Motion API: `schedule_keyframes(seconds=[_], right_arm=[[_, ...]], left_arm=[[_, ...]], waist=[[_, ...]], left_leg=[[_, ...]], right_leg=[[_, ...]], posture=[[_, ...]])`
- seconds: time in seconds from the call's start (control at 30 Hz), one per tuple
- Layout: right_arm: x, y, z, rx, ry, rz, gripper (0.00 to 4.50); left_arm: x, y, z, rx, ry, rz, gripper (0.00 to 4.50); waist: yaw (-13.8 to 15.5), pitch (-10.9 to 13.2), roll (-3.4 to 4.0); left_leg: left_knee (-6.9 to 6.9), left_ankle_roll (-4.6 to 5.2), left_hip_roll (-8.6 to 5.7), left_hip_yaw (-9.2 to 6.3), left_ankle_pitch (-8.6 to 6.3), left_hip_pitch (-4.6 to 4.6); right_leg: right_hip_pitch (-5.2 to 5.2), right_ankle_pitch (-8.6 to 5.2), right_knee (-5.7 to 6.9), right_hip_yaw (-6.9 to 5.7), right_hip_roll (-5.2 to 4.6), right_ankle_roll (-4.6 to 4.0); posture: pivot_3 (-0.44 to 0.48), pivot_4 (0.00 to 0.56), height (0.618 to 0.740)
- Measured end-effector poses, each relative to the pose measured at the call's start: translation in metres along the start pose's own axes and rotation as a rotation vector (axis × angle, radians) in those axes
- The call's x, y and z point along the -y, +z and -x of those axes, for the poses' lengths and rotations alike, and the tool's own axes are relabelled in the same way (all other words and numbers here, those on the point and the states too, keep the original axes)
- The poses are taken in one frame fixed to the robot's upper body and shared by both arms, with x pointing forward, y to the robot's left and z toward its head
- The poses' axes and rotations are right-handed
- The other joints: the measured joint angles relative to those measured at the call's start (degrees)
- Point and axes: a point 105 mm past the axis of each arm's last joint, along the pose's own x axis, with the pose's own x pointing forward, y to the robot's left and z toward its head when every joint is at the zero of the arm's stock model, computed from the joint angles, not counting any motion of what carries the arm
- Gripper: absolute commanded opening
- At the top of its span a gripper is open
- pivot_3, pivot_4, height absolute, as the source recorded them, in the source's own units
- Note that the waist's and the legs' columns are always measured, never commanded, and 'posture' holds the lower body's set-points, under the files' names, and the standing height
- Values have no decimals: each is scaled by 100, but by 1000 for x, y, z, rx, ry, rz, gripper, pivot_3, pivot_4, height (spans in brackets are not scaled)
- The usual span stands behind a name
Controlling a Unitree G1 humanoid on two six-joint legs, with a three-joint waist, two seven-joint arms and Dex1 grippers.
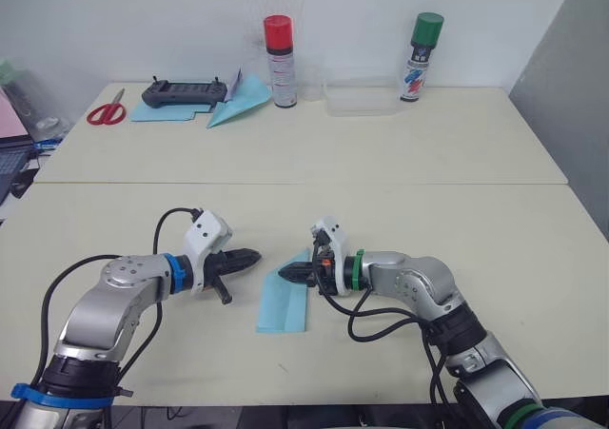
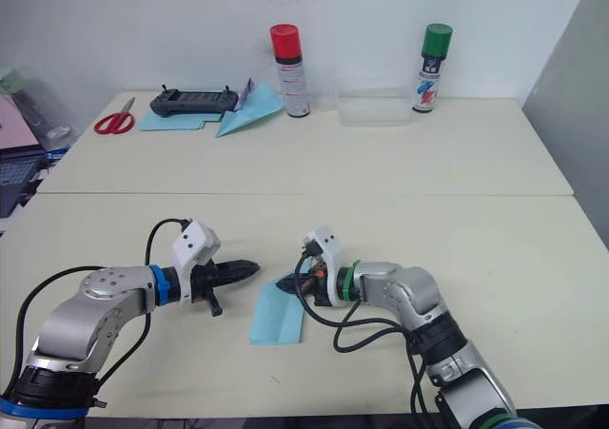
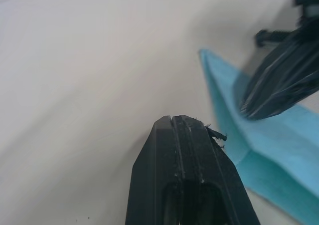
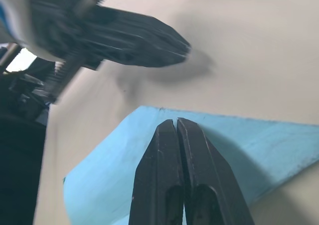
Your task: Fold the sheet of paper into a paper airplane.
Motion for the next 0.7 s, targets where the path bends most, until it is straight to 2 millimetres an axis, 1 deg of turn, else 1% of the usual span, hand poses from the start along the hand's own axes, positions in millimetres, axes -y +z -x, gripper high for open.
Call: schedule_keyframes(seconds=[0.1, 0.17, 0.2, 0.3, 0.43, 0.5, 0.57, 0.7], right_arm=[[0, -1, 0, -8, 5, 26, 56], [0, -2, 0, -10, 7, 34, 56], [0, -2, 0, -11, 9, 36, 56], [-1, -2, 0, -16, 10, 43, 56], [2, -4, 1, -28, -5, 39, 56], [3, -2, 3, -24, -14, 40, 56], [3, -1, 6, -10, -15, 42, 56], [9, 1, 12, -1, -32, 45, 56]], left_arm=[[7, 7, -3, 16, -29, -9, 0], [11, 8, -7, 10, -49, -18, 0], [13, 6, -10, -3, -60, -25, 0], [21, -10, -16, -85, -95, -74, 0], [21, -14, -20, -84, -91, -146, 0], [20, -16, -22, -86, -90, -159, 0], [18, -29, -25, -123, -90, -143, 0], [19, -28, -28, -119, -106, -186, 0]], waist=[[1, 1, -2], [0, 1, -2], [0, 1, -2], [-4, 1, -2], [39, -10, -15], [74, -13, -19], [96, -6, -11], [154, -6, -11]], left_leg=[[4, 0, 0, -1, 0, 0], [4, 0, 0, -1, 0, 1], [4, 0, 0, 0, 0, 1], [3, 0, -1, 1, 0, 0], [4, 0, -1, -2, 0, 6], [11, 0, -3, -2, 0, 8], [16, 0, -11, 1, 0, 4], [26, 0, -15, 0, 0, 0]], right_leg=[[2, 2, 0, -1, 0, 2], [4, 2, 0, 0, 0, 2], [4, 2, 0, 0, 0, 3], [3, 2, 0, 0, 0, 2], [6, 1, -1, -1, -1, 0], [4, -14, -3, -1, -4, -27], [3, -14, -4, 3, -9, -26], [3, -13, -6, 2, -14, -25]], posture=[[0, 150, 740], [0, 150, 740], [0, 150, 740], [0, 150, 740], [0, 150, 740], [0, 150, 740], [0, 150, 740], [0, 150, 740]])
